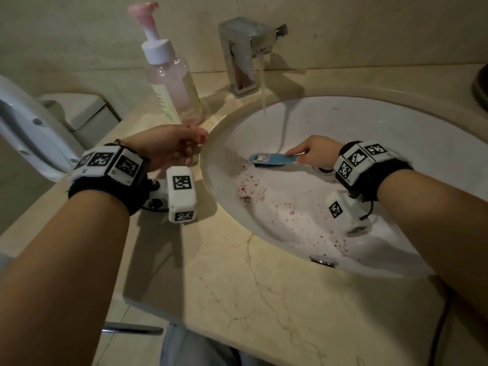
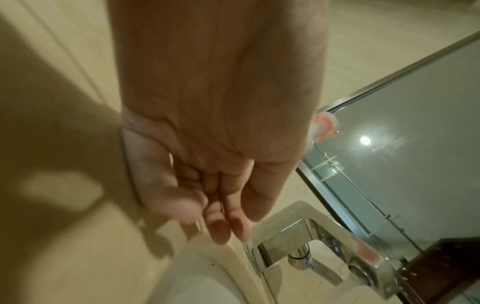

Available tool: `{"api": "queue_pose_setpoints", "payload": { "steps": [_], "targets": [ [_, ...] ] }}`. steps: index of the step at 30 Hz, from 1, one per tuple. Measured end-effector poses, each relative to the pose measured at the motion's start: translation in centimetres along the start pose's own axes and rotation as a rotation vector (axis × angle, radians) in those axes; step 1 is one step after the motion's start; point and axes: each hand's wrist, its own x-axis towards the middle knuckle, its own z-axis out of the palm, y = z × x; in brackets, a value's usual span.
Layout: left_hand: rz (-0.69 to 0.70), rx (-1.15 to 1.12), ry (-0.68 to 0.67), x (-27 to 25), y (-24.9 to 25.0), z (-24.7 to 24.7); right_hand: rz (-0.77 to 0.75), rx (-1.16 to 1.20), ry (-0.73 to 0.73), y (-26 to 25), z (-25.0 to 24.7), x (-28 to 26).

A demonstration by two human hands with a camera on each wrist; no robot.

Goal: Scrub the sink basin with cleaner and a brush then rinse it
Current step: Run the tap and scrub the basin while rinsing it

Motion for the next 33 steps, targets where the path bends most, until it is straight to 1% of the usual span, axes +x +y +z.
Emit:
{"api": "queue_pose_setpoints", "payload": {
  "steps": [2,3,5,7,9,11,13,14,17,19,22,25,28,30,33],
  "targets": [
    [-0.013,-0.046,0.030,0.1,-0.1,0.1,0.006,-0.038,0.042,0.4,0.1,0.2],
    [-0.012,-0.077,0.052,0.2,-0.2,0.1,0.009,-0.042,0.035,0.6,0.2,0.3],
    [-0.006,-0.148,0.088,0.3,-0.4,0.0,-0.008,-0.037,-0.028,0.9,0.5,0.3],
    [-0.015,-0.170,0.115,0.4,-0.6,-0.1,-0.034,-0.033,-0.073,1.0,0.6,0.3],
    [-0.023,-0.143,0.152,0.5,-0.7,0.0,-0.036,-0.034,-0.030,1.2,0.6,0.6],
    [-0.031,-0.129,0.182,0.7,-0.6,0.1,-0.003,-0.029,0.057,1.6,0.7,1.0],
    [-0.032,-0.121,0.197,0.8,-0.7,0.2,0.008,-0.034,0.080,1.8,0.9,1.2],
    [-0.031,-0.120,0.203,0.8,-0.7,0.3,-0.006,-0.038,0.053,1.8,0.9,1.2],
    [-0.027,-0.125,0.211,1.0,-0.8,0.3,-0.086,-0.014,-0.089,1.7,1.0,0.7],
    [-0.029,-0.121,0.210,1.1,-0.8,0.2,-0.114,-0.018,-0.125,1.4,1.0,0.6],
    [-0.032,-0.119,0.213,1.2,-0.8,0.2,-0.091,-0.054,-0.039,1.3,1.1,1.0],
    [-0.035,-0.128,0.218,1.3,-0.9,0.2,-0.013,-0.072,0.069,1.7,1.1,1.5],
    [-0.036,-0.135,0.223,1.4,-0.9,0.2,0.072,-0.029,0.102,2.4,0.8,1.5],
    [-0.035,-0.136,0.221,1.5,-1.0,0.2,0.051,-0.027,0.063,2.5,0.9,1.3],
    [-0.031,-0.126,0.222,1.5,-1.0,0.2,-0.077,-0.017,-0.078,1.5,1.5,0.8]
  ]
}}
